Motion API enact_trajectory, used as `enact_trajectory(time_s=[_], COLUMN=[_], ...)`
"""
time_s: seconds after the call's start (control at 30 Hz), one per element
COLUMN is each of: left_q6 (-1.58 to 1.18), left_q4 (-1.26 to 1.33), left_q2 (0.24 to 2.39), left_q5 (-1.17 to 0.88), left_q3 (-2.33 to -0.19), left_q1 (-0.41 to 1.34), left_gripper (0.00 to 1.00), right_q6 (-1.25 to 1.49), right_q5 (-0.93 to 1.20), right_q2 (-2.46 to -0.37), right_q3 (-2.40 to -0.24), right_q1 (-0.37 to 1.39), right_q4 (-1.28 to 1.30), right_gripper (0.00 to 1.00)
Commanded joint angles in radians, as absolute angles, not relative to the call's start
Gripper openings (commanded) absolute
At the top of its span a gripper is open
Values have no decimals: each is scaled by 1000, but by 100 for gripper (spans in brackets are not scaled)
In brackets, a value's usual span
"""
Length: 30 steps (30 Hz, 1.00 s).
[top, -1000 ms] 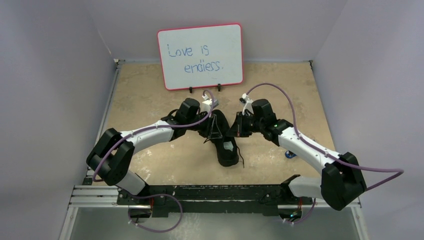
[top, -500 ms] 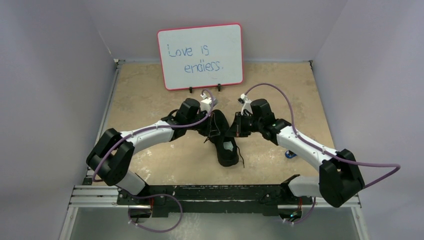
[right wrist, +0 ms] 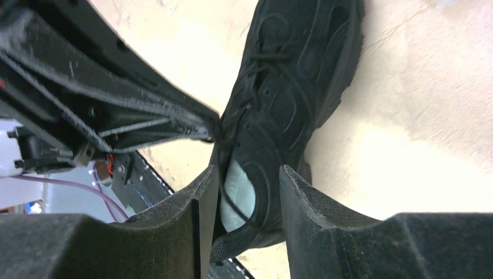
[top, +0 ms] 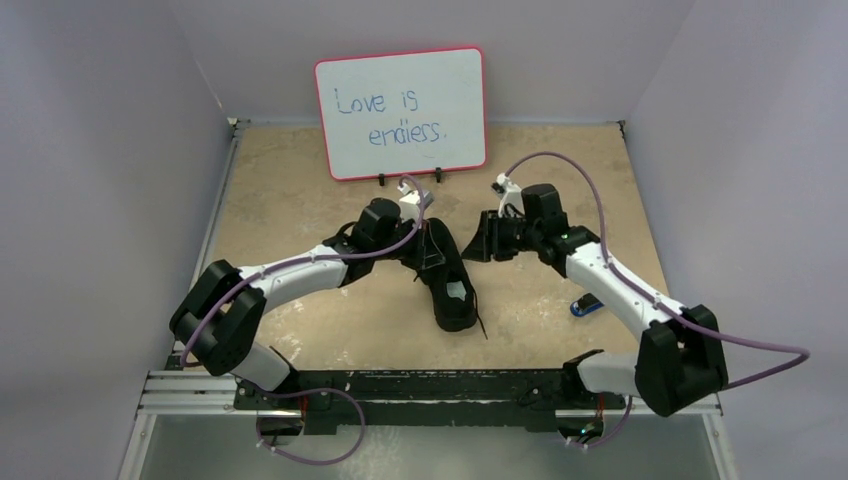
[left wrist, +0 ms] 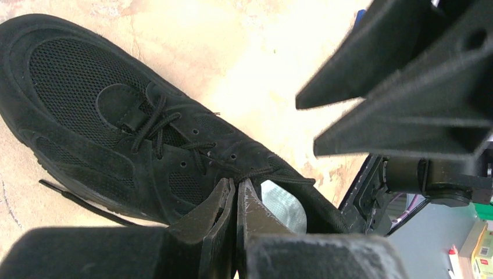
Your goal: Tie the shoes
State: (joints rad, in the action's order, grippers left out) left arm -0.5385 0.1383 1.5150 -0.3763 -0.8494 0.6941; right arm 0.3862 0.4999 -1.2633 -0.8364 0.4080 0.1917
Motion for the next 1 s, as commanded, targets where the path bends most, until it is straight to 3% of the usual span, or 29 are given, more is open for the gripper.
enact_trajectory(time_s=[0.0, 0.13, 0.27, 0.8, 0.97], left_q6=[-577, -581, -579, -675, -704], left_q4=[258, 263, 260, 384, 450], left_q2=[1486, 1489, 1491, 1503, 1511], left_q5=[-323, -303, -289, -279, -281], left_q3=[-844, -840, -836, -790, -759], left_q1=[707, 719, 719, 719, 719], left_gripper=[0, 0, 0, 0, 0], right_q6=[383, 451, 475, 565, 611], right_q5=[630, 715, 774, 902, 950], right_q2=[-1339, -1433, -1473, -1505, -1486], right_q3=[-911, -944, -938, -823, -787], right_q1=[358, 358, 358, 371, 383], right_q4=[110, 8, -43, -185, -252], right_gripper=[46, 42, 30, 16, 0])
